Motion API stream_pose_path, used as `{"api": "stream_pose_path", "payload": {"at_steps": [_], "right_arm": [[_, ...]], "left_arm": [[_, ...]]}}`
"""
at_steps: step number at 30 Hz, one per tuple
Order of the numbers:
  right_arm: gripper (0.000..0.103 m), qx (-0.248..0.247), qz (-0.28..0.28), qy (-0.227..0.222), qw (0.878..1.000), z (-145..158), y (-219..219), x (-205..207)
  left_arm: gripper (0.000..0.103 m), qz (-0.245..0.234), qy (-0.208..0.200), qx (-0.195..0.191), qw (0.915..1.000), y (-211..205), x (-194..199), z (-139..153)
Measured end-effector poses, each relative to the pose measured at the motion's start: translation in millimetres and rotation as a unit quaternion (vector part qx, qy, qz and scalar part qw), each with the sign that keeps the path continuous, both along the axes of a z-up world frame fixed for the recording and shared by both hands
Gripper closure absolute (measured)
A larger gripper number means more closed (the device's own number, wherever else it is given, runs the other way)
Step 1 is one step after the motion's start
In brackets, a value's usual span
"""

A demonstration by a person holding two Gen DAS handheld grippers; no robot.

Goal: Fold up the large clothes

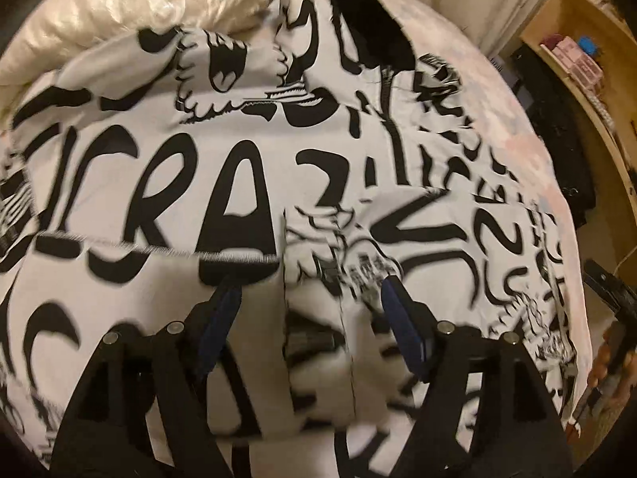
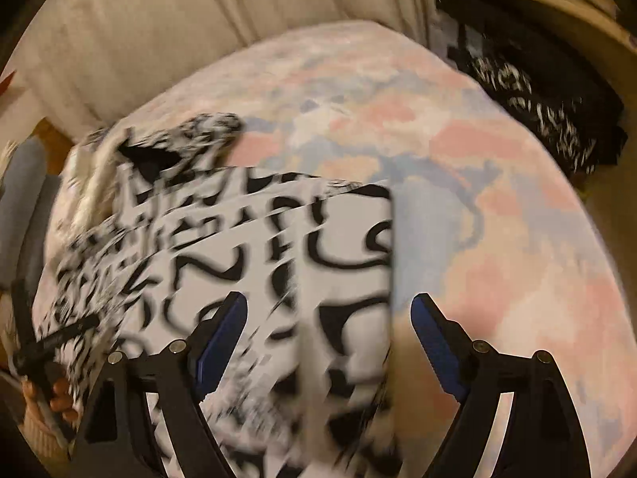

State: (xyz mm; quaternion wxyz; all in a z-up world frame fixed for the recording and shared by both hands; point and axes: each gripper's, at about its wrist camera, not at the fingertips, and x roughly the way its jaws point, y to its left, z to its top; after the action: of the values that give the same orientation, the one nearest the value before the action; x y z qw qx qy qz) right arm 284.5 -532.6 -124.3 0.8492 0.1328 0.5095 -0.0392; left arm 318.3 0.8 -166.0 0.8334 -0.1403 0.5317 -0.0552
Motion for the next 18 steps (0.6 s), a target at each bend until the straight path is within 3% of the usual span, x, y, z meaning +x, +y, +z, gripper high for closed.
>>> {"api": "stream_pose_path", "payload": {"at_steps": [2,4,5,6,7,8,9,10,13,16,18], "right_arm": [[0.018,0.008,-0.014,0.013,1.0,-17.8,-12.8,24.3],[0.02,0.029,-0.023,0.032,0.999,-38.2,-21.4,43.2],[0.03,0.041,-0.028,0.042,0.998,-48.4,-25.9,51.5],[0.04,0.055,-0.024,0.051,0.997,-57.5,-28.2,56.9],[0.075,0.056,-0.019,0.058,0.997,-64.6,-26.2,57.6],[0.094,0.026,-0.019,0.059,0.998,-66.5,-25.5,58.6],[0.099,0.002,-0.018,0.041,0.999,-60.7,-26.6,58.4],[0.1,-0.006,-0.023,0.023,0.999,-55.6,-28.1,55.1],[0.101,0.003,-0.048,-0.008,0.999,-50.1,-45.4,51.8],[0.101,-0.012,-0.038,0.034,0.999,-72.8,-43.8,57.6],[0.098,-0.015,-0.04,0.039,0.998,-69.3,-42.6,56.5]], "left_arm": [[0.034,-0.004,-0.005,0.008,0.9999,-6.4,8.5,-4.5],[0.061,-0.022,-0.019,0.018,0.9994,-18.1,16.4,-2.4],[0.065,-0.022,-0.02,0.031,0.9991,-22.9,19.8,-1.6],[0.077,-0.022,-0.026,0.047,0.9983,-28.2,23.6,0.2],[0.078,-0.028,-0.036,0.061,0.9971,-34.1,27.3,3.6],[0.079,-0.03,-0.046,0.066,0.9963,-37.8,29.3,6.8],[0.084,-0.031,-0.062,0.071,0.9951,-42.8,31.9,12.7],[0.096,-0.03,-0.072,0.074,0.9942,-45.9,34.2,16.4],[0.096,-0.026,-0.079,0.088,0.9926,-53.2,42.5,14.2],[0.092,-0.022,-0.058,0.114,0.9916,-56.1,47.9,-4.4],[0.092,-0.02,-0.061,0.111,0.9917,-54.1,45.5,-3.7]]}}
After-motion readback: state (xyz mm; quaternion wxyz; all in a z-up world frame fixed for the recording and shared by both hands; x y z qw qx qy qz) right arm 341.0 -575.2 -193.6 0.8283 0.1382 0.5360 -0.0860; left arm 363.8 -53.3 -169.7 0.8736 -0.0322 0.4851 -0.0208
